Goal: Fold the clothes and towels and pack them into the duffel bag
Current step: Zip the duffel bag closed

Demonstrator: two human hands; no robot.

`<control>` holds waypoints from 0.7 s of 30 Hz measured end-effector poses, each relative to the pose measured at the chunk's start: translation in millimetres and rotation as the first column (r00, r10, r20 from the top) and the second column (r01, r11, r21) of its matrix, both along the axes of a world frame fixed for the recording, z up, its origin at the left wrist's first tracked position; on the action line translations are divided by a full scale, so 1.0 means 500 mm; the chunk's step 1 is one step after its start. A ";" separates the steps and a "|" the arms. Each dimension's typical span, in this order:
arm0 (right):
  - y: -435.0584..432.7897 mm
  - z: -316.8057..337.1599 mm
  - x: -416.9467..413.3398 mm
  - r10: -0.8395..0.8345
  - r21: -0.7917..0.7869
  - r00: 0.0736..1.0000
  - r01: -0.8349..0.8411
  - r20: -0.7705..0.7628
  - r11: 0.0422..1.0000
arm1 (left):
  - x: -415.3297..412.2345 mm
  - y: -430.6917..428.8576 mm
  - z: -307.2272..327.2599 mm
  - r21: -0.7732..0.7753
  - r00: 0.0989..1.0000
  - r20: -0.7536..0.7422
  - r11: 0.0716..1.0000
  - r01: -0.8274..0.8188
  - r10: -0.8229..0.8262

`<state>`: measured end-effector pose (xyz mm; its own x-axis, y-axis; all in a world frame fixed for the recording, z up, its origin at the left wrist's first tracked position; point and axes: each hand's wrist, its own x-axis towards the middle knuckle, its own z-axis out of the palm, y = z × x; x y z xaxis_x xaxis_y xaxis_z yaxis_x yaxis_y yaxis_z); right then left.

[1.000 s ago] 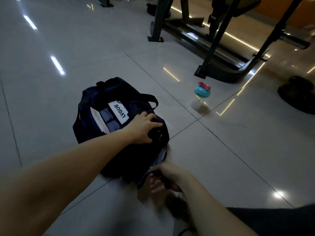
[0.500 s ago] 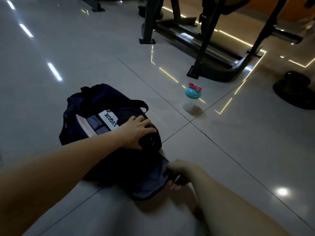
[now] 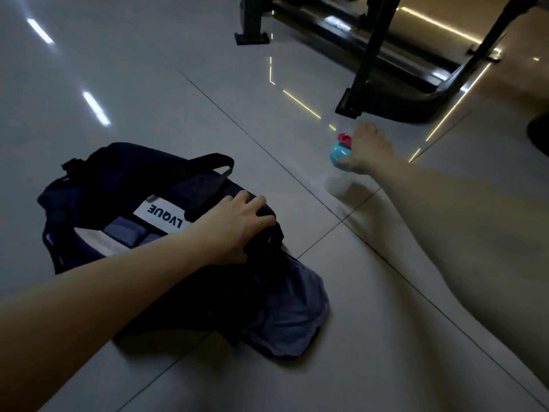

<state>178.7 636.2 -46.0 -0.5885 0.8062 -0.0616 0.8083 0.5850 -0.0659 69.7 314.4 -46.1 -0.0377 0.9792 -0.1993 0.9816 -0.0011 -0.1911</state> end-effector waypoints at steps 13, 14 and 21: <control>-0.013 -0.085 -0.005 -0.053 -0.129 0.991 0.036 -0.125 0.991 | -0.018 0.011 0.005 -0.049 0.996 0.068 0.997 0.064 -0.060; -0.028 -0.077 0.004 -0.048 -0.137 0.991 0.030 -0.128 0.990 | -0.017 0.010 0.003 -0.043 0.996 0.069 0.997 0.058 -0.055; -0.199 0.035 0.114 -0.063 -0.166 0.946 0.010 -0.317 0.986 | -0.007 0.003 0.011 -0.050 0.990 0.132 0.998 -0.043 0.049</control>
